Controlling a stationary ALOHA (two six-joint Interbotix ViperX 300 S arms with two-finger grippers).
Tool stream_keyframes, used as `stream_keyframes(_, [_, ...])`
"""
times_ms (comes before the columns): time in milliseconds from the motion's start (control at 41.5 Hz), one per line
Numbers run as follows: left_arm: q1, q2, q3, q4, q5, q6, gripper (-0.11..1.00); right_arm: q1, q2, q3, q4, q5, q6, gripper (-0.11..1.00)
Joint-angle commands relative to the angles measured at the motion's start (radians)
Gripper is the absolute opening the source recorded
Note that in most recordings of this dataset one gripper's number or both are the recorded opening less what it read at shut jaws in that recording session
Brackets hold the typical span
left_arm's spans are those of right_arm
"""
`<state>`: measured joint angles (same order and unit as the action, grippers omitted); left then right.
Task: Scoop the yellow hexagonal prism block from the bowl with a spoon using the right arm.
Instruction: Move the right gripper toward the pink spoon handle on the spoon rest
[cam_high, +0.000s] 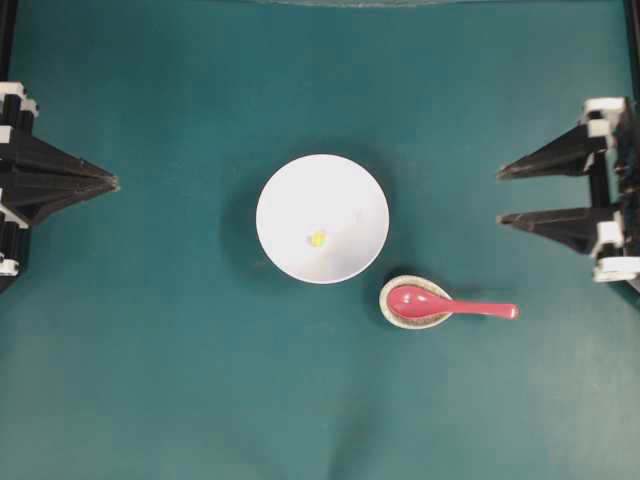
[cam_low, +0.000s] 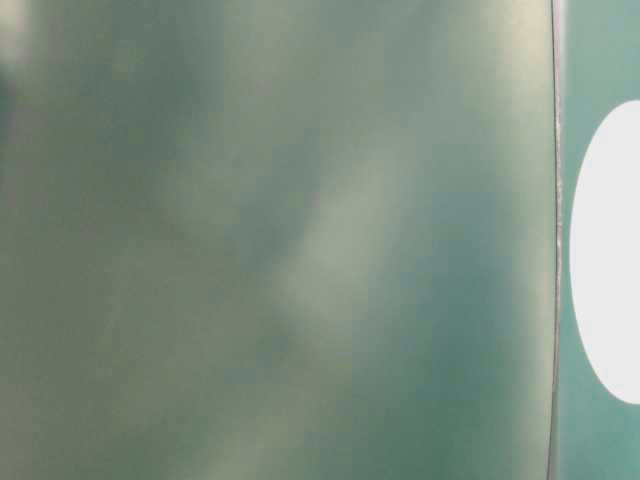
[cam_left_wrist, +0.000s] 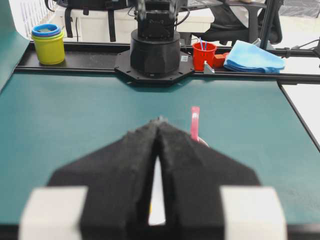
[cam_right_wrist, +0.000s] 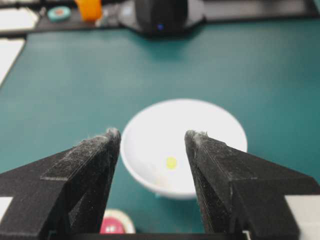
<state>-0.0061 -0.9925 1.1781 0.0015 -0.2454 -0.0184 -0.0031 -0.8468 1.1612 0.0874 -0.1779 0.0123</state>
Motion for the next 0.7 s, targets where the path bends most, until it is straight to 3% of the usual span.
stream_keyframes(0, [-0.002,0.008,-0.029,0.003,-0.003,0.0,0.0,0.008,0.049,0.015,0.02,-0.063,0.006,0.59])
stream_keyframes(96, [0.0,0.012,-0.028,0.003,-0.003,0.0,0.0,0.023,0.106,0.054,0.034,-0.143,0.006,0.59])
stream_keyframes(313, [0.012,0.014,-0.028,0.003,-0.002,0.0,0.0,0.107,0.27,0.143,0.092,-0.442,0.006,0.59])
stream_keyframes(482, [0.021,0.014,-0.028,0.003,-0.003,0.0,0.0,0.221,0.445,0.181,0.195,-0.678,0.006,0.59])
stream_keyframes(675, [0.041,0.014,-0.028,0.003,-0.002,0.0,0.0,0.357,0.637,0.172,0.308,-0.838,0.006,0.59])
